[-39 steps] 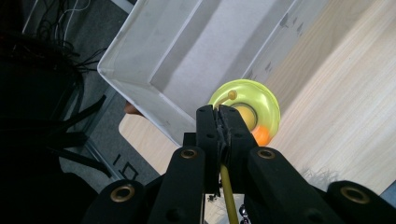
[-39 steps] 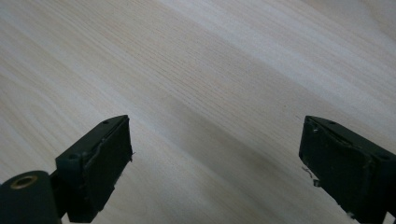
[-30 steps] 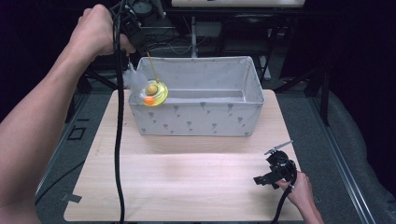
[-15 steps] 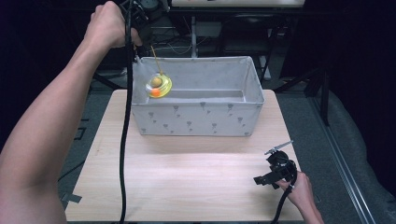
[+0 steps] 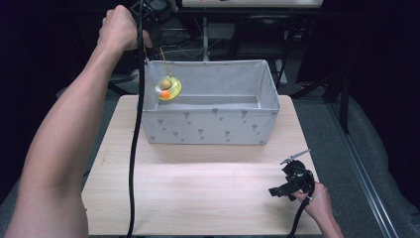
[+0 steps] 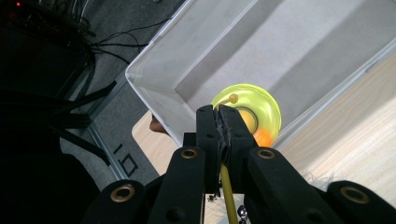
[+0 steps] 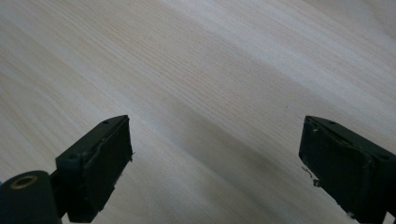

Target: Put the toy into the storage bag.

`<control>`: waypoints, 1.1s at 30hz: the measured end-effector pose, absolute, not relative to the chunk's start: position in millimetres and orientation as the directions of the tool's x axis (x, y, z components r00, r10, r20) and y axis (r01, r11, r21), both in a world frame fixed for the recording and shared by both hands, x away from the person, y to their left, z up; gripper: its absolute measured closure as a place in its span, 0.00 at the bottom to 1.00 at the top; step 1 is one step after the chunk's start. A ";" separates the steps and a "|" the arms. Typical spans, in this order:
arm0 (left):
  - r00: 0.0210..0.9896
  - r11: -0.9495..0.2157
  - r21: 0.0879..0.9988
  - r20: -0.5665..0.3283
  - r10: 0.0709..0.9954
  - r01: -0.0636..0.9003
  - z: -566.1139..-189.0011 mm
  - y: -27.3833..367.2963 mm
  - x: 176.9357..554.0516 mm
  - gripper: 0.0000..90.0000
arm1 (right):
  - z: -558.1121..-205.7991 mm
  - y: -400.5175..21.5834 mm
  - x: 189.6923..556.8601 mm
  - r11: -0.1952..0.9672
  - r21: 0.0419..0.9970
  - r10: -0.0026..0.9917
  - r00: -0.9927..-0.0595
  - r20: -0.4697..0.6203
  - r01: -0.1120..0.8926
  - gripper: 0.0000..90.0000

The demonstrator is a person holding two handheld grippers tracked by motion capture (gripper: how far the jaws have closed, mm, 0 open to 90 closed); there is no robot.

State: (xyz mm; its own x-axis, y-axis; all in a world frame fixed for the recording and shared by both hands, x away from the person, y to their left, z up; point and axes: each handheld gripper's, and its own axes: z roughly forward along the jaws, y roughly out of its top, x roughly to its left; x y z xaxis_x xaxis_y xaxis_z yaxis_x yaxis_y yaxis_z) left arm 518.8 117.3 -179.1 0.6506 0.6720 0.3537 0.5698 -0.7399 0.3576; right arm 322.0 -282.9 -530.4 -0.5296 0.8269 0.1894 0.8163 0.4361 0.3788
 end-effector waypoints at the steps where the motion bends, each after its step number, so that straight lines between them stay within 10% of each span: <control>1: 0.645 -0.738 0.360 0.360 0.674 0.570 -180.8 117.6 520.3 0.98 | -530.1 -282.9 322.1 0.440 0.377 0.825 -0.533 0.190 0.815 0.10; 33: 0.637 -0.687 0.367 0.265 0.724 0.627 -279.3 136.1 556.5 0.98 | -530.3 -282.4 321.8 0.450 0.371 0.825 -0.537 0.176 0.812 0.10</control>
State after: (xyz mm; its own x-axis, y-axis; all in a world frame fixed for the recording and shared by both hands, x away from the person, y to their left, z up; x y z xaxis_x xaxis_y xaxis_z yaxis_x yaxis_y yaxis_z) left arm 556.5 136.1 -279.3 0.6374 0.7235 0.2649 0.6274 -0.6870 0.3667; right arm 321.8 -282.4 -530.3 -0.5375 0.8246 0.1763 0.8121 0.4499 0.3715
